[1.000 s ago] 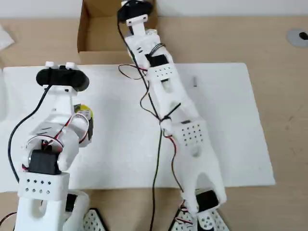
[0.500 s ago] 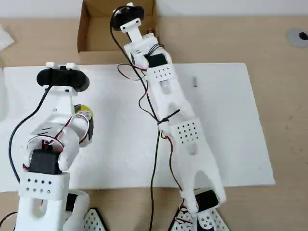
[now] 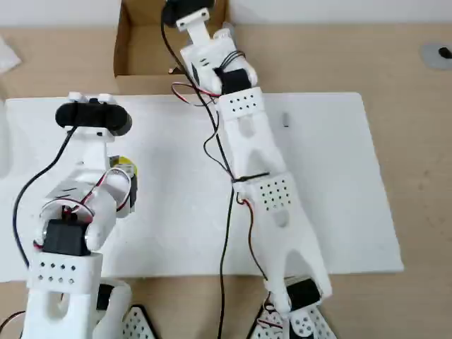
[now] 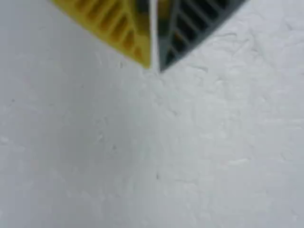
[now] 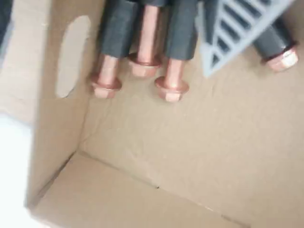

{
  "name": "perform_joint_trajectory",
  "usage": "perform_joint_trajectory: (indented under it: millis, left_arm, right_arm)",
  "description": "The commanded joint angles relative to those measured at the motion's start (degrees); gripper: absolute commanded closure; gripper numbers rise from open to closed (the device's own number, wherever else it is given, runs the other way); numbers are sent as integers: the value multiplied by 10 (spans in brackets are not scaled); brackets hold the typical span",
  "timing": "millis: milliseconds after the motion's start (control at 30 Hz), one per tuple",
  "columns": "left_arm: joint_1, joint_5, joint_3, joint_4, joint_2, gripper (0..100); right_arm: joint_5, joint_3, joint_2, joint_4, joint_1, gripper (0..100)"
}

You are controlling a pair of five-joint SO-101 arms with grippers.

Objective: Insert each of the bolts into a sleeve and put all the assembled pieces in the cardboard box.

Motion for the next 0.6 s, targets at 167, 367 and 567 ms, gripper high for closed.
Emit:
perform_joint_trajectory:
  millis: [167,367,567]
  left_arm:
    - [-7,-78,-17,59,-9,997]
    - [-7,-80,-20,66,-11,997]
    - [-8,-77,-18,67,-117,997]
  right_arm:
    - [-51,-83,-158,380,5,974]
    - [-110,-82,-289,486,39,989]
    - [-98,55,-451,488,96,989]
